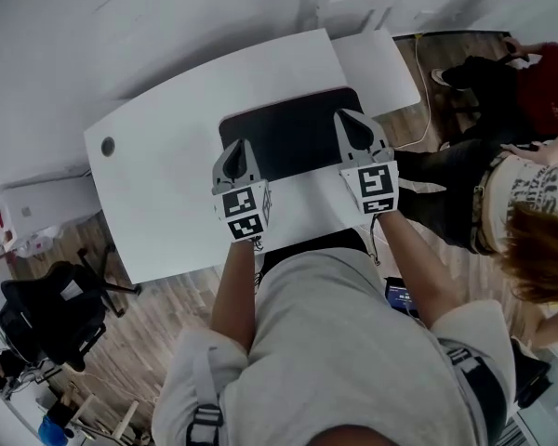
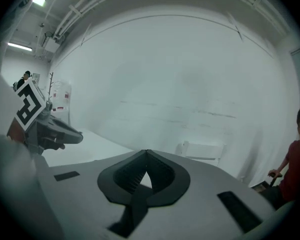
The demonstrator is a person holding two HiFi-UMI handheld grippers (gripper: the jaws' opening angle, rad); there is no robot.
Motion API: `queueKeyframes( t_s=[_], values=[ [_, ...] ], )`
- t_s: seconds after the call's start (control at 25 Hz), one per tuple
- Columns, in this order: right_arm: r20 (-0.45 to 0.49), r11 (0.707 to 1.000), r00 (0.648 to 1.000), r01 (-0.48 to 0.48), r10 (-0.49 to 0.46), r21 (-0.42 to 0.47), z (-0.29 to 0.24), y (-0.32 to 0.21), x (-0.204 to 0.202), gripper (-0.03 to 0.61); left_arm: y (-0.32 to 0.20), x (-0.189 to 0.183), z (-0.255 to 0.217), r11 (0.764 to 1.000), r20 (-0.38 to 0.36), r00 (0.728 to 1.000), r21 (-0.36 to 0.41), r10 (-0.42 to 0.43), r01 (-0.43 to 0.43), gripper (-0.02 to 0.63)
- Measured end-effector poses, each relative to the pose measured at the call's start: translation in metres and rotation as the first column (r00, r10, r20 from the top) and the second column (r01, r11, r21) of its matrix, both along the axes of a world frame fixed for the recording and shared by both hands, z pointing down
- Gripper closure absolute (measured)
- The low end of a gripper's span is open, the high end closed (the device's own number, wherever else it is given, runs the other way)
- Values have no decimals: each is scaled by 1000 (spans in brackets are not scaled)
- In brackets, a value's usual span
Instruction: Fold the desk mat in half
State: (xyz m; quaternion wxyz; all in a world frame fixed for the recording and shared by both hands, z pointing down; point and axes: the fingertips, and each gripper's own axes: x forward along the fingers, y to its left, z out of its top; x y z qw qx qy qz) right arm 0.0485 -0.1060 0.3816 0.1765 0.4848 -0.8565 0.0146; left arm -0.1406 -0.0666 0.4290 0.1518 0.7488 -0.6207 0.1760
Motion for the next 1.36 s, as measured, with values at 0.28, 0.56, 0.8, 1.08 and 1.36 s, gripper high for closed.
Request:
queueKeyframes(
  t_s=[0.28, 0.56, 0.8, 1.08, 1.36],
  values=[
    [55, 997, 998, -8, 3, 75, -34, 33, -8, 538, 26, 22, -33, 995, -21, 999, 83, 48, -46, 603],
    [72, 992, 997, -26, 18, 122, -63, 67, -7, 538, 50, 52, -68, 982, -50, 993, 163, 105, -95, 603],
    [81, 989, 997, -30, 18, 143, -74, 79, -6, 538, 58, 66, -77, 973, -46, 988, 186, 145, -134, 603],
    [83, 987, 996, -33, 20, 158, -84, 79, -13, 539, 55, 68, -87, 966, -36, 986, 207, 165, -155, 603],
    [78, 989, 997, -32, 21, 147, -86, 82, -17, 540, 57, 70, -94, 962, -50, 982, 219, 180, -165, 603]
  ],
)
